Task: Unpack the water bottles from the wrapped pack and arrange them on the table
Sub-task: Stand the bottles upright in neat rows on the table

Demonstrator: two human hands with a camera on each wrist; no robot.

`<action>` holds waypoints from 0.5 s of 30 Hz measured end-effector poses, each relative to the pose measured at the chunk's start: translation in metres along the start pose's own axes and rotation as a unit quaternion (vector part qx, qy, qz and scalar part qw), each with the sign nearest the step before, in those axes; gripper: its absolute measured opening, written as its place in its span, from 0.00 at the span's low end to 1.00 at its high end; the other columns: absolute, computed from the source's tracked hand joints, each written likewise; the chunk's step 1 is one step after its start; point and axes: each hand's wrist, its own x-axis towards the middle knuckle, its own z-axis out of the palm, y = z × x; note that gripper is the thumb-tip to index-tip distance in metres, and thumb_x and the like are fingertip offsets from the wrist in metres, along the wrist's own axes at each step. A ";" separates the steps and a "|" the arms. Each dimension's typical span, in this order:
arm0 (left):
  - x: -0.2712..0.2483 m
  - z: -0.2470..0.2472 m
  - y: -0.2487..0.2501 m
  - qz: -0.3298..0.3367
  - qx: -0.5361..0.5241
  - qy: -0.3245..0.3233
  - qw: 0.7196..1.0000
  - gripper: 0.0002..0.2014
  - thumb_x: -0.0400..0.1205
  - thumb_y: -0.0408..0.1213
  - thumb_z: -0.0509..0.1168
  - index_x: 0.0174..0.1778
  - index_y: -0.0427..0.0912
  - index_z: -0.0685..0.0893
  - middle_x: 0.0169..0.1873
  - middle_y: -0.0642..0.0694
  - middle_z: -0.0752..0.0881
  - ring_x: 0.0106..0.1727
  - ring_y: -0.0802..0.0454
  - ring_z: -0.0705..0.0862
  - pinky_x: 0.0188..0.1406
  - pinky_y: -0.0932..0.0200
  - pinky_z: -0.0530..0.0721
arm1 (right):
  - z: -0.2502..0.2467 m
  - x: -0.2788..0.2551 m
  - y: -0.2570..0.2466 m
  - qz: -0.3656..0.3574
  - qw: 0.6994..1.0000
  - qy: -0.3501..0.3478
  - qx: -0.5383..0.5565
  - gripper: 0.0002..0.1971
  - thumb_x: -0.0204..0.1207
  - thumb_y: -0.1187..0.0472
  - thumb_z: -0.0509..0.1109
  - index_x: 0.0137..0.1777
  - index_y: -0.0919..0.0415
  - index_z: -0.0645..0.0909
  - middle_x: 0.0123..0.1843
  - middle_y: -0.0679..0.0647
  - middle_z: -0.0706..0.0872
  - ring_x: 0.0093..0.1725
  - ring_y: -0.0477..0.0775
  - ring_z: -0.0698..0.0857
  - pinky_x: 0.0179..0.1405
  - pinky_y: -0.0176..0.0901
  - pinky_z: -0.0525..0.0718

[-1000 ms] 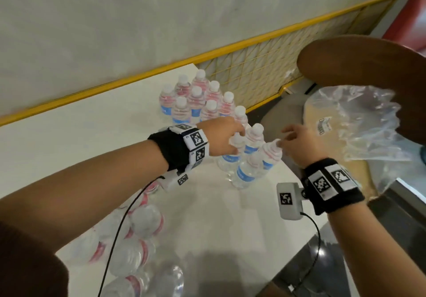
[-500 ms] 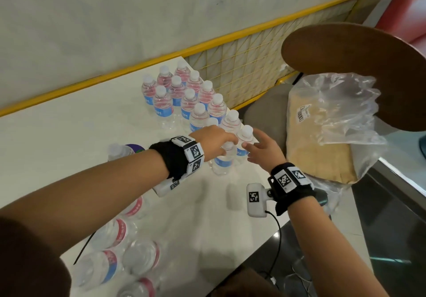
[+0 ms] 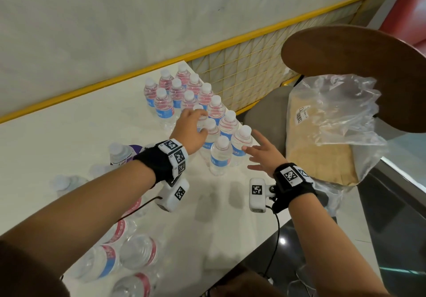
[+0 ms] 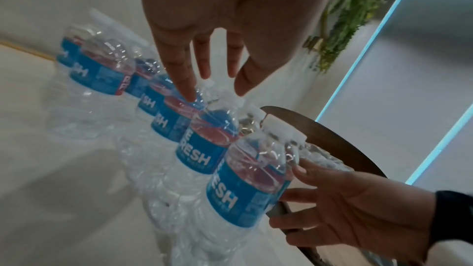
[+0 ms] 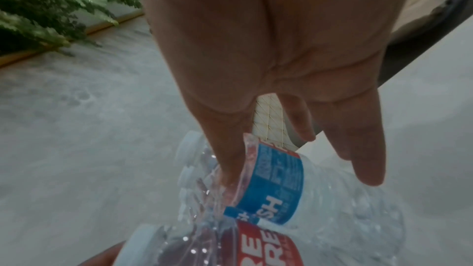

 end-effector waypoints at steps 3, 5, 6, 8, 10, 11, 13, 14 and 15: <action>-0.005 0.004 -0.002 -0.045 0.011 -0.051 0.998 0.30 0.77 0.30 0.66 0.76 0.47 0.68 0.71 0.39 0.68 0.70 0.41 0.74 0.72 0.54 0.70 | 0.004 0.001 -0.002 0.006 1.000 -0.017 0.004 0.35 0.77 0.56 0.72 0.79 0.37 0.60 0.75 0.59 0.73 0.64 0.62 0.76 0.60 0.57 0.83; -0.011 0.008 0.000 -0.063 0.040 -0.034 0.997 0.32 0.76 0.29 0.67 0.76 0.48 0.66 0.71 0.40 0.65 0.68 0.39 0.75 0.70 0.51 0.72 | 0.005 0.003 -0.002 0.004 1.000 -0.021 0.006 0.35 0.77 0.56 0.72 0.79 0.38 0.60 0.74 0.59 0.75 0.65 0.63 0.76 0.63 0.59 0.82; -0.015 0.010 0.002 -0.071 0.046 -0.017 0.996 0.32 0.74 0.30 0.68 0.74 0.47 0.66 0.69 0.40 0.65 0.65 0.39 0.77 0.68 0.50 0.74 | 0.005 0.003 -0.001 0.005 1.000 -0.024 0.002 0.35 0.77 0.56 0.72 0.79 0.37 0.59 0.74 0.58 0.75 0.66 0.63 0.76 0.63 0.59 0.82; -0.025 0.017 0.006 -0.096 0.028 -0.027 0.995 0.33 0.71 0.35 0.73 0.70 0.44 0.63 0.64 0.40 0.67 0.59 0.40 0.79 0.60 0.52 0.78 | 0.004 0.005 0.000 0.007 1.000 -0.030 -0.008 0.38 0.76 0.55 0.73 0.79 0.35 0.57 0.75 0.58 0.73 0.67 0.63 0.76 0.65 0.60 0.81; -0.030 0.029 0.007 -0.152 0.012 -0.106 0.983 0.40 0.69 0.41 0.76 0.70 0.44 0.58 0.58 0.41 0.73 0.57 0.41 0.80 0.51 0.54 0.78 | 0.003 0.007 0.001 0.011 0.999 -0.042 -0.007 0.40 0.74 0.56 0.75 0.79 0.34 0.56 0.74 0.57 0.73 0.69 0.63 0.75 0.66 0.61 0.80; -0.030 0.036 0.005 -0.199 -0.014 -0.153 0.968 0.43 0.69 0.43 0.77 0.71 0.46 0.55 0.56 0.41 0.75 0.54 0.42 0.81 0.47 0.53 0.80 | 0.003 0.007 0.001 0.011 0.999 -0.051 -0.004 0.40 0.75 0.57 0.75 0.79 0.34 0.56 0.72 0.56 0.74 0.69 0.63 0.74 0.66 0.61 0.80; -0.028 0.048 0.003 -0.285 -0.108 -0.210 0.929 0.47 0.67 0.44 0.78 0.73 0.55 0.51 0.57 0.39 0.77 0.50 0.45 0.81 0.44 0.52 0.84 | 0.003 0.006 0.000 0.010 0.998 -0.067 0.001 0.39 0.76 0.60 0.73 0.79 0.35 0.57 0.68 0.54 0.74 0.69 0.62 0.73 0.66 0.60 0.79; -0.029 0.052 0.002 -0.304 -0.140 -0.218 0.917 0.47 0.68 0.46 0.78 0.73 0.57 0.52 0.60 0.40 0.78 0.51 0.46 0.82 0.46 0.52 0.85 | 0.003 0.005 0.000 0.010 0.997 -0.071 0.002 0.38 0.76 0.60 0.73 0.79 0.36 0.58 0.67 0.53 0.74 0.68 0.62 0.73 0.65 0.59 0.79; -0.028 0.056 0.001 -0.300 -0.149 -0.217 0.917 0.45 0.69 0.47 0.78 0.74 0.57 0.55 0.64 0.41 0.78 0.55 0.45 0.83 0.49 0.52 0.86 | 0.002 0.005 -0.001 0.011 0.997 -0.073 0.001 0.37 0.76 0.61 0.73 0.78 0.36 0.59 0.66 0.53 0.74 0.67 0.61 0.73 0.64 0.58 0.80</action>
